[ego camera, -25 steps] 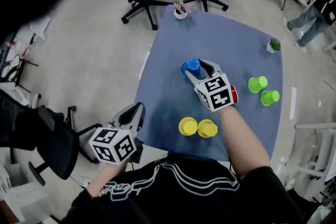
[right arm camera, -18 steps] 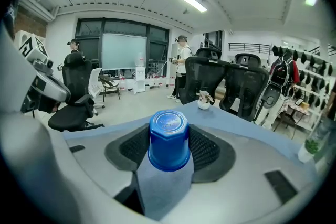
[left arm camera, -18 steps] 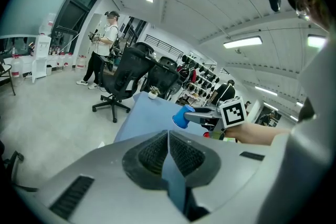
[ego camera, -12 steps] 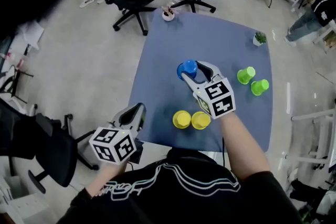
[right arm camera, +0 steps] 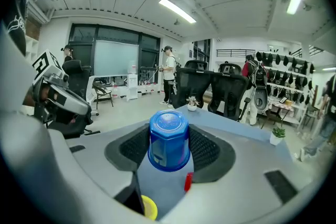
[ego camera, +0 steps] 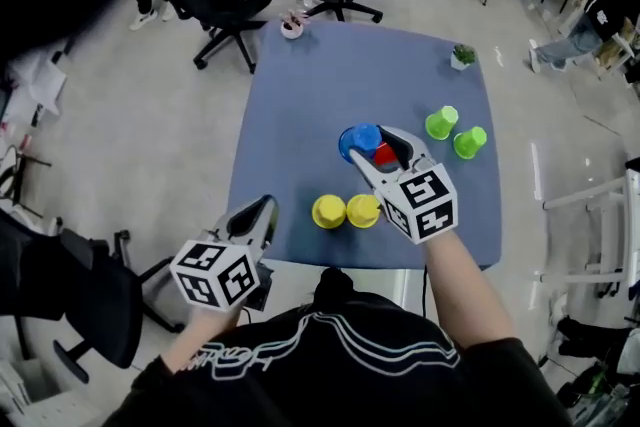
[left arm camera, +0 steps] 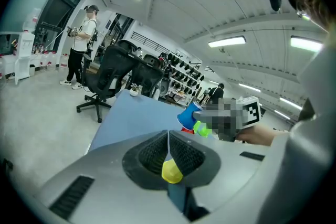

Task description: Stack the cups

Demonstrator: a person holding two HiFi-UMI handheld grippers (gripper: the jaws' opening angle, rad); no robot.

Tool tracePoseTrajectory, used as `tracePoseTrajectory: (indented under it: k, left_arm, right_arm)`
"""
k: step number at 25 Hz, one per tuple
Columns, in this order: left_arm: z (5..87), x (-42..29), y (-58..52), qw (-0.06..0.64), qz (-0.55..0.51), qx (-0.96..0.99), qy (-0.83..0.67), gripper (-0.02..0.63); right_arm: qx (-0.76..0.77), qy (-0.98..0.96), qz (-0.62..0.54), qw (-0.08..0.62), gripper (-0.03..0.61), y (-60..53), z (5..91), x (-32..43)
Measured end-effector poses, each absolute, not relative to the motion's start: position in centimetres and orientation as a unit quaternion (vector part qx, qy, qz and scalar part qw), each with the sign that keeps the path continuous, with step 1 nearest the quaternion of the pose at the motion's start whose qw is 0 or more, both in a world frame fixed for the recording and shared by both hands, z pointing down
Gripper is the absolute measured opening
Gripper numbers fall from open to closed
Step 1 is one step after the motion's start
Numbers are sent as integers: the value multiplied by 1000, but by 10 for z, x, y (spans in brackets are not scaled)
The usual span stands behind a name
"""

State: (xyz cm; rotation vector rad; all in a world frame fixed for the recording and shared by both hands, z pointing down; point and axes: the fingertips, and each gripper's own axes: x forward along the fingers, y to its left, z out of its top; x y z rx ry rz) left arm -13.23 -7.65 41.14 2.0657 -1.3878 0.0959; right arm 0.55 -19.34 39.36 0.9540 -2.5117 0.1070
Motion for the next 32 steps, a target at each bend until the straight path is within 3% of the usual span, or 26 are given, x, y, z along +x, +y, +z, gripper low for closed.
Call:
tracePoseTrajectory:
  k: [20,32]
  left_arm:
    - [419,-89,-69,321,61,818,-474,31]
    - [427,-81,-75,318,73,824,-462,32]
  right_arm:
    - [439,-864,65,240,247,-130,410,107]
    - [447,-848,103,265,247,-104,460,125]
